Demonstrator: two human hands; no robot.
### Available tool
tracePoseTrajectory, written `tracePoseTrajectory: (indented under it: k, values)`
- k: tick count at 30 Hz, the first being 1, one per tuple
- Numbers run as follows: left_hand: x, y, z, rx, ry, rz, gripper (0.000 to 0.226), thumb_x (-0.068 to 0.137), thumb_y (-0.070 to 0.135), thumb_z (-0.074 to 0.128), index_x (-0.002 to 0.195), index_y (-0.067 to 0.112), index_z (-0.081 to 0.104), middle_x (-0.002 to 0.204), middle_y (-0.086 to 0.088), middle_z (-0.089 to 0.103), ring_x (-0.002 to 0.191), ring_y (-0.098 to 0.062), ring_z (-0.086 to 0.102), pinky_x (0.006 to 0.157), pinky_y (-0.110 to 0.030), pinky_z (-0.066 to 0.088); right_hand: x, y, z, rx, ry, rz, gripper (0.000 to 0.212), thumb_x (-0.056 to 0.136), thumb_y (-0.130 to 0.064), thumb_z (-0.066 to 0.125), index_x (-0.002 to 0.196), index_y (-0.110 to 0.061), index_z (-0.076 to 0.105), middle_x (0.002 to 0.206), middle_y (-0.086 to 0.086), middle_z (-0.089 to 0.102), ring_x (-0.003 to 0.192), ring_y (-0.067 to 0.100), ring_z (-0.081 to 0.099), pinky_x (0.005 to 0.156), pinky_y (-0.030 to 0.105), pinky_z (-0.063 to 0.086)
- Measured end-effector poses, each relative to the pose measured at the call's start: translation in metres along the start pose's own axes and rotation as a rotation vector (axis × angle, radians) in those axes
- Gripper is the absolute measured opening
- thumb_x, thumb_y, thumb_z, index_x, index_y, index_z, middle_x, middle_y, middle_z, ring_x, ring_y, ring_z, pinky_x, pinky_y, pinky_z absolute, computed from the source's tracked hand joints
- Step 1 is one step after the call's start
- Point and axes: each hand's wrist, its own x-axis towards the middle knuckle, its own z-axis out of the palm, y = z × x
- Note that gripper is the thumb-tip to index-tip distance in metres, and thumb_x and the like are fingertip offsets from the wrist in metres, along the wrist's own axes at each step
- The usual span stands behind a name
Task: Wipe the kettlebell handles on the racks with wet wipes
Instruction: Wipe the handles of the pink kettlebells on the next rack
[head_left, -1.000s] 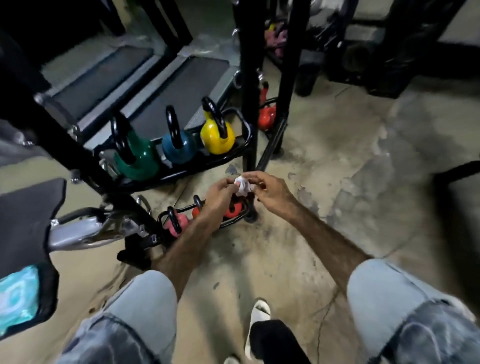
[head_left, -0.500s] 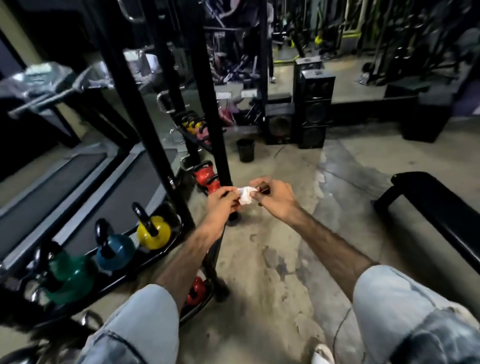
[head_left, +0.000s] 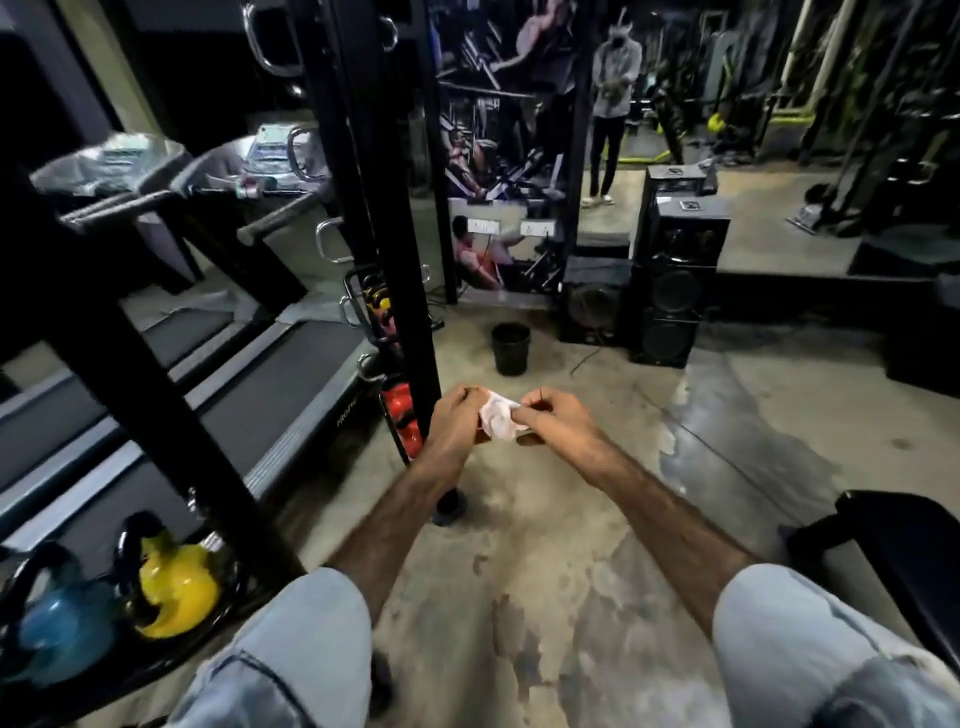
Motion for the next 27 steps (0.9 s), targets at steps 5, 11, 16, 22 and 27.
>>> tracePoseTrajectory:
  k: [5,11,16,22,27]
  values:
    - [0.103,0.009,0.032,-0.001,0.026,0.025,0.013,0.092,0.022,0.058,0.084,0.017,0.065,0.075,-0.002,0.067,0.074,-0.02,0.063,0.059,-0.02,0.052,0.113,0.003,-0.015,0.082,-0.082,-0.017,0.01,0.084,-0.004,0.067,0.087,-0.01,0.06,0.09,0.012,0.067,0.074,0.02,0.068,0.064,0.031,0.06]
    - [0.246,0.027,0.058,-0.081,-0.14,-0.016,0.023,0.089,0.024,0.065,0.099,0.003,0.067,0.084,-0.015,0.062,0.071,-0.017,0.057,0.061,-0.023,0.051,0.283,-0.009,-0.027,0.028,-0.103,-0.087,0.01,0.08,-0.01,0.065,0.09,-0.013,0.066,0.09,0.013,0.071,0.08,0.023,0.07,0.068,0.039,0.062]
    - [0.362,0.055,0.09,-0.102,-0.096,-0.016,0.014,0.092,0.019,0.06,0.083,0.017,0.071,0.085,0.0,0.074,0.08,-0.011,0.069,0.078,-0.034,0.057,0.423,-0.03,-0.041,0.008,-0.098,-0.091,0.021,0.08,-0.004,0.067,0.088,-0.023,0.066,0.094,0.01,0.072,0.076,0.02,0.067,0.063,0.032,0.057]
    - [0.477,0.056,0.112,-0.104,0.062,-0.007,0.012,0.092,0.017,0.062,0.099,0.008,0.06,0.097,-0.009,0.07,0.085,-0.019,0.069,0.07,-0.034,0.057,0.542,-0.025,-0.03,-0.028,-0.075,-0.201,0.023,0.074,-0.02,0.082,0.081,-0.018,0.06,0.076,0.0,0.069,0.065,0.007,0.065,0.06,0.022,0.051]
    - [0.587,0.039,0.129,-0.116,0.308,-0.04,0.021,0.092,0.014,0.061,0.108,0.002,0.058,0.1,-0.015,0.067,0.081,-0.021,0.067,0.06,-0.03,0.058,0.662,-0.009,-0.009,-0.048,-0.317,-0.209,0.008,0.087,-0.022,0.07,0.089,-0.014,0.072,0.079,-0.003,0.071,0.073,0.011,0.068,0.061,0.018,0.053]
